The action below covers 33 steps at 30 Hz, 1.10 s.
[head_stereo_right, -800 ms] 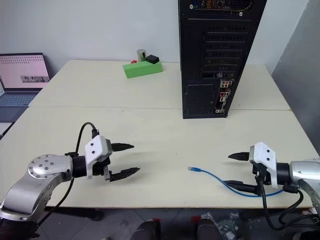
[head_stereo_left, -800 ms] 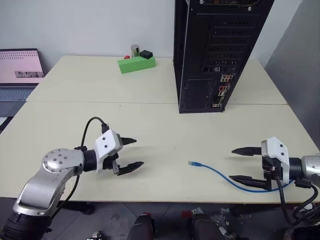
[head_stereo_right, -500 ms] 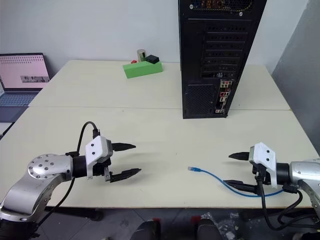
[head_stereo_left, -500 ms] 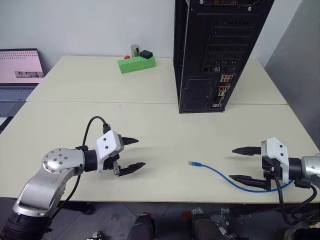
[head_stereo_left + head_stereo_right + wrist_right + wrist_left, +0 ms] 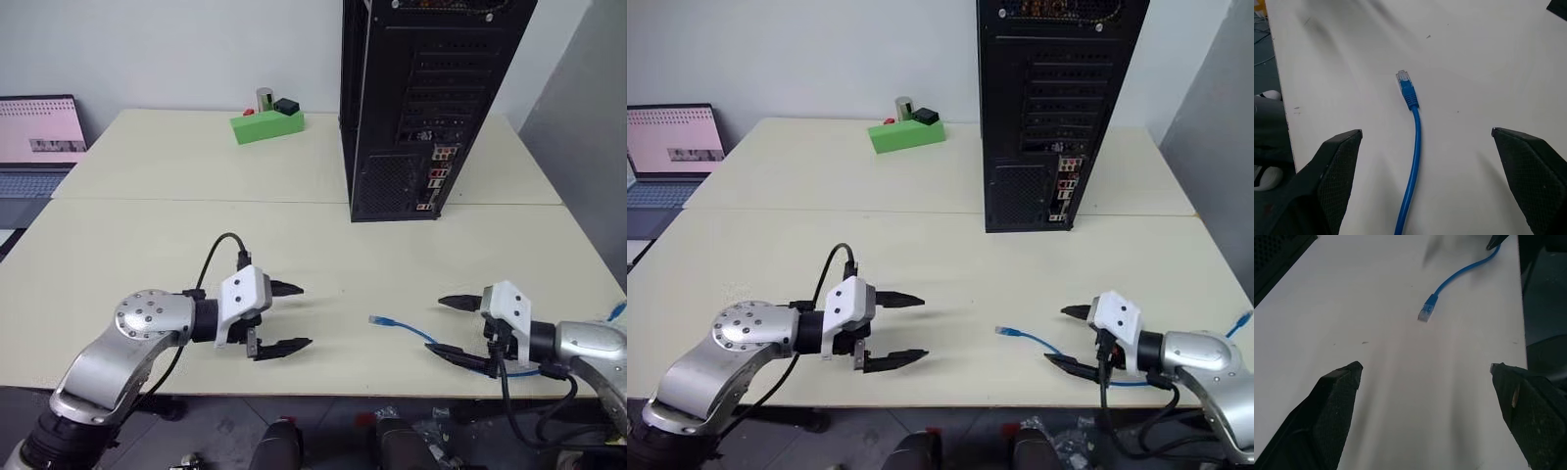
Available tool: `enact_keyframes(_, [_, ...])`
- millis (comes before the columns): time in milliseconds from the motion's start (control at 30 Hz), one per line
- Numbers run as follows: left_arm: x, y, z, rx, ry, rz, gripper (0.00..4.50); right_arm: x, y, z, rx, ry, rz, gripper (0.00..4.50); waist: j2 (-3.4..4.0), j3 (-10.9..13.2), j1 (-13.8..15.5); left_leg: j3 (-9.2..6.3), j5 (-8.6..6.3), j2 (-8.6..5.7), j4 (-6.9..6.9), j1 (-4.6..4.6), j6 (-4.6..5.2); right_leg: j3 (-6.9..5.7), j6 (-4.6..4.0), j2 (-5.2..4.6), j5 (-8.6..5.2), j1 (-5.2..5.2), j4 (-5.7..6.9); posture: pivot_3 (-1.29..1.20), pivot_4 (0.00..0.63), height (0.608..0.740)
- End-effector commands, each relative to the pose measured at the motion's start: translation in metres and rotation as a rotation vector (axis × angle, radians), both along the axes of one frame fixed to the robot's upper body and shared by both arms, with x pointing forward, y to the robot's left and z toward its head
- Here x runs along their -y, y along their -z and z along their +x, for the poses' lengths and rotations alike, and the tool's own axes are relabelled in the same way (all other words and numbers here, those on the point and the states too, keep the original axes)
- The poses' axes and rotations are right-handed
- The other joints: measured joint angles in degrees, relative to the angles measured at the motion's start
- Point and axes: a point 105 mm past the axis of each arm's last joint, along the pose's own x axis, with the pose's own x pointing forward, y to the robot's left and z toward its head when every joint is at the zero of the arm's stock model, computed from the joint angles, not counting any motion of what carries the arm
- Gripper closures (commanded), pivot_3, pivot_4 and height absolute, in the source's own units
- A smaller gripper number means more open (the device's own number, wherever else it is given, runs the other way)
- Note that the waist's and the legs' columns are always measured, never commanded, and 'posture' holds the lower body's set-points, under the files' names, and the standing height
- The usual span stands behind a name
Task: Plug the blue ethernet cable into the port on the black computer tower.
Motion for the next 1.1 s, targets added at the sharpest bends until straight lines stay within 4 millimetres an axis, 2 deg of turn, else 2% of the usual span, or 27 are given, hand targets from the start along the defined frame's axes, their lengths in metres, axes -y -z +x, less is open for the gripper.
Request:
enact_keyframes(33, [0.012, -0.002, -0.003, 0.049, 0.071, 0.016, 0.02, -0.01, 0.01, 0.006, 0.02, -0.002, -0.012, 0.0, -0.03, -0.02, 0.0, 0.0, 0.0, 0.0, 0.0, 0.01, 0.0, -0.01, 0.0, 0.01, 0.0, 0.0, 0.0, 0.0, 0.15, 0.74])
enact_keyframes(333, [0.017, 0.001, 0.0, 0.069, 0.09, 0.018, 0.02, -0.03, 0.032, 0.021, 0.015, 0.007, 0.001, 0.0, -0.03, -0.02, -0.02, -0.01, 0.0, 0.0, 0.01, 0.0, 0.0, 0.0, -0.01, 0.02, 0.0, -0.01, 0.01, 0.0, 0.15, 0.74])
enact_keyframes(400, [0.018, 0.002, 0.001, 0.072, 0.09, 0.018, 0.0, -0.029, 0.034, 0.024, 0.015, 0.012, -0.013, 0.37, -0.03, -0.02, -0.03, -0.01, 0.0, 0.0, 0.01, 0.0, 0.0, 0.0, -0.01, 0.02, 0.0, -0.02, 0.03, 0.0, 0.15, 0.74])
enact_keyframes(433, [0.018, 0.002, 0.001, 0.073, 0.091, 0.017, 0.0, -0.029, 0.035, 0.024, 0.016, 0.012, -0.018, 0.4, -0.03, -0.02, -0.05, 0.0, 0.0, 0.0, 0.01, 0.0, 0.0, 0.0, -0.02, 0.02, 0.0, -0.01, 0.03, 0.0, 0.15, 0.74])
enact_keyframes(800, [0.021, 0.004, 0.005, 0.066, 0.087, 0.0, 0.0, -0.022, 0.037, 0.019, -0.002, -0.027, -0.083, 3.26, -0.03, -0.02, 0.02, -0.02, 0.0, 0.0, 0.01, 0.01, 0.0, -0.01, -0.01, 0.01, 0.0, 0.0, 0.03, 0.0, 0.15, 0.74])
enact_keyframes(933, [0.022, 0.006, 0.006, 0.057, 0.092, -0.008, 0.0, -0.022, 0.035, 0.02, 0.004, -0.032, -0.089, 4.46, -0.03, -0.02, 0.01, -0.02, 0.0, 0.0, 0.02, 0.01, 0.0, -0.01, -0.01, 0.01, 0.0, 0.0, 0.03, 0.0, 0.15, 0.74])
enact_keyframes(1100, [0.026, 0.013, 0.011, 0.063, 0.113, 0.016, 0.0, -0.031, 0.021, 0.021, 0.025, -0.08, -0.07, 4.48, -0.03, -0.02, 0.01, -0.02, 0.0, -0.01, 0.03, 0.0, 0.0, -0.01, -0.01, 0.01, 0.0, 0.01, 0.03, 0.0, 0.15, 0.74])
